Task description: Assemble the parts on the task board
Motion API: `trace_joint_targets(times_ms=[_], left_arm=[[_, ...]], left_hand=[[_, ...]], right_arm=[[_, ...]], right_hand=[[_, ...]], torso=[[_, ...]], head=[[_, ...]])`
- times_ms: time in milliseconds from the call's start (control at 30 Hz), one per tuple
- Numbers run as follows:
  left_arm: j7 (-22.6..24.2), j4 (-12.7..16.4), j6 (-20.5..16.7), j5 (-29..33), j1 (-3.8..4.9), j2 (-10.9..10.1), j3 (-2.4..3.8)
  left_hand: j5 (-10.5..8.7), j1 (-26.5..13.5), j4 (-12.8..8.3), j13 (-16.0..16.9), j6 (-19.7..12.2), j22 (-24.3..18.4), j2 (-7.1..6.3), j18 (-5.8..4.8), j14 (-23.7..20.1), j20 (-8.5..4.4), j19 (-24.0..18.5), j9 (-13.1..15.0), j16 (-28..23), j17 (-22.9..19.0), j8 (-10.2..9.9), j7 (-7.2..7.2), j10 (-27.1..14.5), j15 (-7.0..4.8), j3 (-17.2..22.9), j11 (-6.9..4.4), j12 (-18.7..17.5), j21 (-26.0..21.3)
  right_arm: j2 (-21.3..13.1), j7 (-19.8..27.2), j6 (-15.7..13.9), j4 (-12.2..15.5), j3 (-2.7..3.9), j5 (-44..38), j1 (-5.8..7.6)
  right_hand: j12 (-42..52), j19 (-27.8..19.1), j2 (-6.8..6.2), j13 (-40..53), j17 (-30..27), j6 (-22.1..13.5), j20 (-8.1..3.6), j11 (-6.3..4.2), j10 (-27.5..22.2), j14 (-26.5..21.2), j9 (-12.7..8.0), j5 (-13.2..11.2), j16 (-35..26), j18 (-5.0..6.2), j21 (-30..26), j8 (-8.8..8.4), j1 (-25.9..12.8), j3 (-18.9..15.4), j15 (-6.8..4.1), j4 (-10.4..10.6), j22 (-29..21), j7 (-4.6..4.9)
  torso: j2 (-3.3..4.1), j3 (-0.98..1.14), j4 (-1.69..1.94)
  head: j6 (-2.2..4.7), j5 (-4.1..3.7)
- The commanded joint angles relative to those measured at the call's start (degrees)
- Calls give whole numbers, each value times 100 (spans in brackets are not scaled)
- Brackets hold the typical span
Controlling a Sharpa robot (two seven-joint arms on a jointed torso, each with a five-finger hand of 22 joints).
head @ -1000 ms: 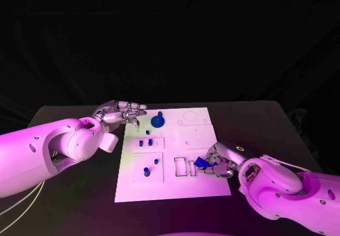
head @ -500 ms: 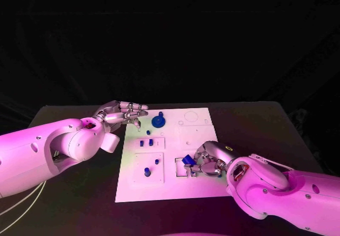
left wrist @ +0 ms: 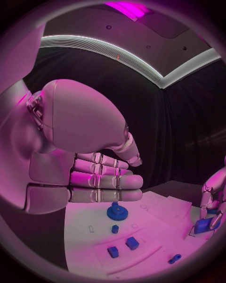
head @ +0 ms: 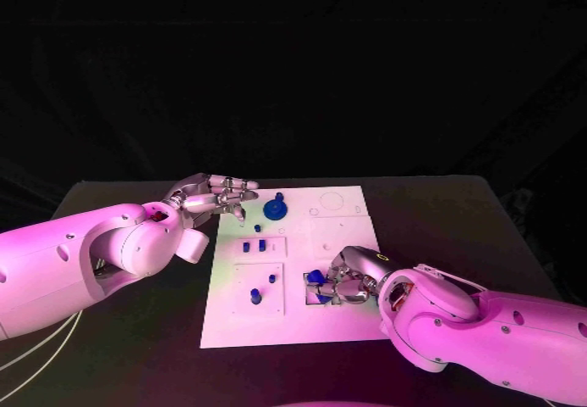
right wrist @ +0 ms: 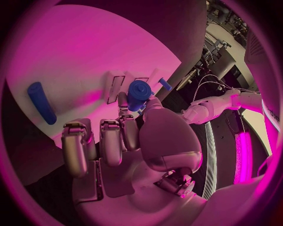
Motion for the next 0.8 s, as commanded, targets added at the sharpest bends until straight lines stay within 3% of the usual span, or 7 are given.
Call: trace_joint_targets(times_ms=[33,267,433,533,633,800], left_arm=[[19,21,97,24,5,6,3],[18,21,94,24,5,1,3],[15,21,93,24,5,-7,3],[15,20,92,24,5,-11,3],[14,21,93,24,5,-15,3],[13,24,94,24,5,-26,3]], left_hand=[[-21,-31,5,6,-41,-9,37,80,-43,30,-19,-8,-29,-6,2,-16,-30,-12,-44,5,39,-26],[-21,-31,5,6,-41,-9,37,80,-43,30,-19,-8,-29,-6,2,-16,-30,-12,-44,5,39,-26],[-21,-31,5,6,-41,-9,37,80,-43,30,-19,-8,-29,-6,2,-16,-30,-12,-44,5,39,-26],[-21,-31,5,6,-41,-9,37,80,-43,30,-19,-8,-29,-6,2,-16,-30,-12,-44,5,39,-26],[-21,-31,5,6,-41,-9,37,80,-43,30,-19,-8,-29,-6,2,-16,-30,-12,-44,5,39,-26],[-19,-26,3,6,-48,-18,47,82,-47,32,-16,-12,-27,-14,3,-15,-45,-12,-58,6,52,-39]], right_arm=[[34,-56,224,-20,1,-71,-5],[76,-70,238,-40,1,-172,-6],[69,-84,146,-33,1,-272,-6],[47,-97,75,-20,1,-356,-6],[4,-93,26,10,1,-421,-6],[-162,-20,-47,168,1,-485,-12]], right_hand=[[18,589,-3,473,953,192,-41,-12,50,484,25,-189,17,-38,26,45,-134,-115,-32,3,1507,-176],[-77,589,-87,431,910,124,-37,5,10,473,125,-1389,-10,-38,26,91,-675,-545,-21,12,1507,-157],[-132,589,-254,405,894,83,-29,16,-15,470,167,-1816,-20,-38,26,106,-1030,-567,-13,28,1507,-146],[-163,589,-347,390,887,66,-25,19,-27,469,188,-1871,-25,-38,26,114,-1215,-490,-9,28,1507,-142],[-156,589,-348,399,891,63,-23,19,-22,469,198,-1872,-24,-38,26,120,-1271,-440,-8,27,1507,-142],[-114,589,-185,449,919,67,-27,8,12,476,244,-1446,-9,-38,26,151,-915,-277,-16,-14,1507,-154]], torso=[[-1,1,-2],[-4,0,-2],[-3,2,-5],[-5,0,-7],[-3,3,-6],[-2,7,-8]], head=[[-2,5],[-8,5],[-11,14],[-8,20],[-8,21],[-9,21]])
